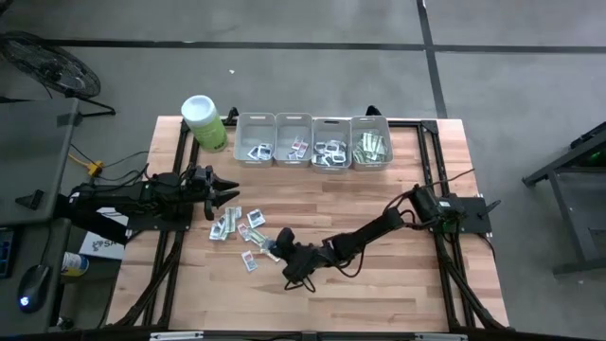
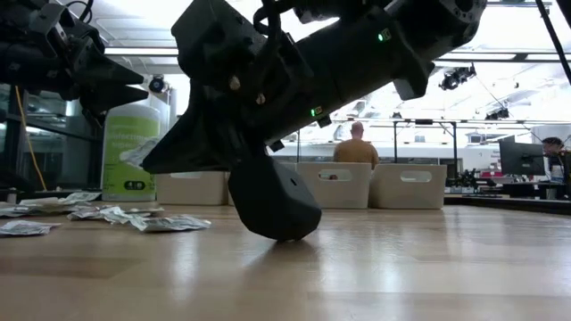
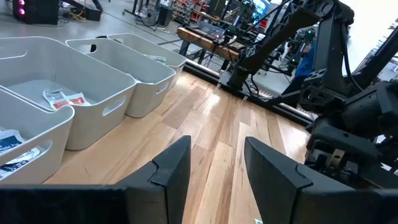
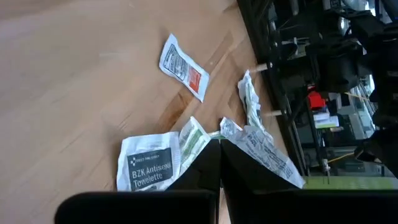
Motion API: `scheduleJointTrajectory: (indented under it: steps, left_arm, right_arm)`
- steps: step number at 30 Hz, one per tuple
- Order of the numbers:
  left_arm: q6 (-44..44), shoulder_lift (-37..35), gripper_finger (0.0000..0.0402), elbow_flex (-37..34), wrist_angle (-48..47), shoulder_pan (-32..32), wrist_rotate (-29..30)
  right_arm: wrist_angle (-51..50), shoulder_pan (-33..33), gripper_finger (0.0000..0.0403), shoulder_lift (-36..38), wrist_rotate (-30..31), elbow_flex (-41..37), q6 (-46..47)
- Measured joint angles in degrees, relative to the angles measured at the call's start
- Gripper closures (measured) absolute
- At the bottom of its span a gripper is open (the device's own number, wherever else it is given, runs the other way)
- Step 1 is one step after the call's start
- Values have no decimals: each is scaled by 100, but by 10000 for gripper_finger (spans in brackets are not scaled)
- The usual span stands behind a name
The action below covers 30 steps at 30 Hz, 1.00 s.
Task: Pick & Place First Aid Supplies
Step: Put the alcohol pad into the left gray bin
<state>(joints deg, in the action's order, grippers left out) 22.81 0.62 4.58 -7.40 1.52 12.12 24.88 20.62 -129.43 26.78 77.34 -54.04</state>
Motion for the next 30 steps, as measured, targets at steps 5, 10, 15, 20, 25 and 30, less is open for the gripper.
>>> scheduleJointTrajectory:
  steps: [5,10,15,20,25,30]
  left_arm:
    - [0,0,252,2,0,1,0]
    - [0,0,252,0,0,2,-2]
    - [2,0,252,2,-2,0,-2]
    - [1,-1,252,1,0,0,2]
    - [0,0,252,2,0,0,2]
    - [0,0,252,2,0,1,4]
  right_arm:
    - [-62,-83,402,-20,140,103,-19]
    - [-493,-394,402,107,108,395,-28]
    - [-1502,-833,403,131,-53,987,-26]
    - [-2295,-1372,403,129,-245,1577,146]
    - [-2960,-1935,403,129,-852,2074,144]
    - [-3306,-2504,403,129,-1378,2444,141]
